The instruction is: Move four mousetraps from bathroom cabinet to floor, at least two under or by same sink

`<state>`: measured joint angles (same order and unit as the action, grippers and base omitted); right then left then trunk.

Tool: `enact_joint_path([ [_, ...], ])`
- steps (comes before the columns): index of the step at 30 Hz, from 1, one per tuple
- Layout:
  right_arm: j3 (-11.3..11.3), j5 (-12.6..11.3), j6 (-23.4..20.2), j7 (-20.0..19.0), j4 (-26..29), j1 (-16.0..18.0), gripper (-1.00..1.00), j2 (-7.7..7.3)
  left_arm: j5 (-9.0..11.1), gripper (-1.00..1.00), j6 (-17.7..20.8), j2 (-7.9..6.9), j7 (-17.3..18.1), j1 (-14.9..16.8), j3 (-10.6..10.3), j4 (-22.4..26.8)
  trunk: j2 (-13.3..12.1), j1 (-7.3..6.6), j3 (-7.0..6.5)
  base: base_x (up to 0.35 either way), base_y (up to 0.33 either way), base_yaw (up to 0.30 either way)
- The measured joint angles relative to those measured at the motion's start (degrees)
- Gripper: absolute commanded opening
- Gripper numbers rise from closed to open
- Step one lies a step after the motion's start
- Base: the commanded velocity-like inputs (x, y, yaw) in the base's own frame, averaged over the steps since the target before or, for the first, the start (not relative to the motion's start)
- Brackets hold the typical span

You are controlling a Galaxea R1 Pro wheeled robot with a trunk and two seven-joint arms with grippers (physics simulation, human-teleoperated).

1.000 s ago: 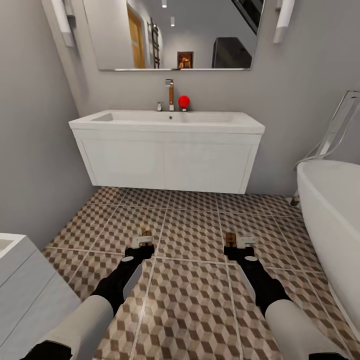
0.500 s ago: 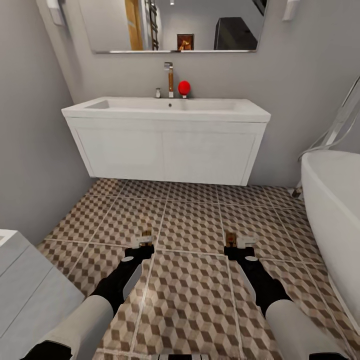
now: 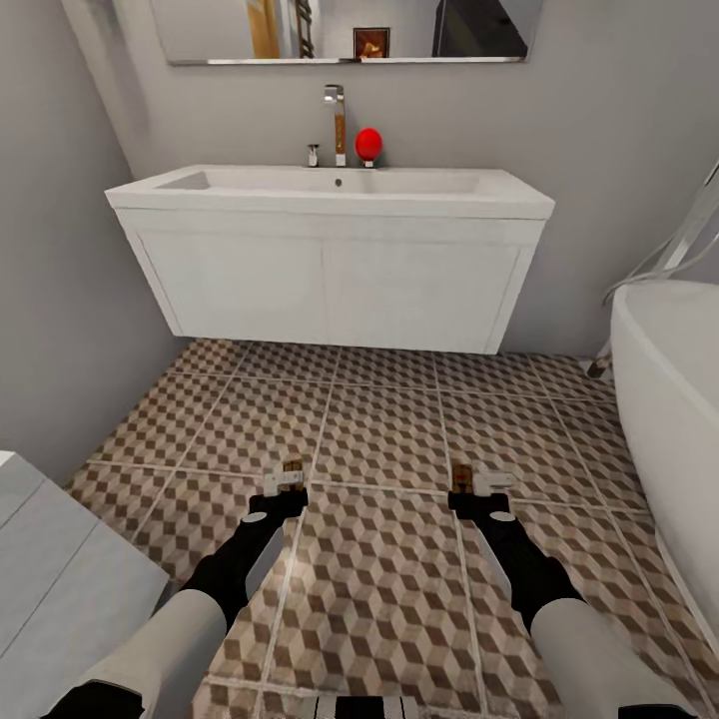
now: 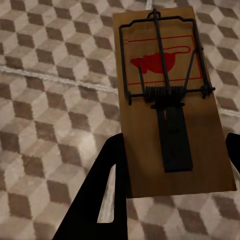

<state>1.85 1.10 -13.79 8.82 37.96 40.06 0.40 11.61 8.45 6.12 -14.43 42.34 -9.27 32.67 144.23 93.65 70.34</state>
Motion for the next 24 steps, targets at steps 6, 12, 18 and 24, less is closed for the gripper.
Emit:
enact_joint_path([
  [6, 0.0, 0.0, 0.0, 0.0, 0.0, 0.0, -1.0, -0.07, 0.0, -1.0, -0.06, 0.0, 0.03, 0.0, 0.0, 0.0, 0.08, 0.15, 1.33, 0.0, 0.0, 0.0],
  [12, 0.0, 0.0, 0.01, 0.0, -0.01, 0.0, -1.0, -0.11, 0.0, -1.0, -0.08, 0.0, 0.05, 0.0, 0.0, 0.0, 0.16, 0.31, 2.66, 0.0, 0.0, 0.0],
  [18, 0.03, 0.2, 0.03, 0.02, -0.01, 0.0, -1.0, -0.13, 0.0, -1.0, -0.11, 0.0, 0.05, 0.0, 0.0, 0.0, 0.24, 0.46, 3.99, 0.0, 0.0, 0.0],
  [24, 0.13, 0.74, 0.03, 0.31, 0.0, 0.0, -1.0, -0.07, -0.01, -1.0, -0.15, 0.0, 0.05, 0.0, 0.0, 0.0, 0.26, 0.48, 4.22, 0.0, 0.0, 0.0],
])
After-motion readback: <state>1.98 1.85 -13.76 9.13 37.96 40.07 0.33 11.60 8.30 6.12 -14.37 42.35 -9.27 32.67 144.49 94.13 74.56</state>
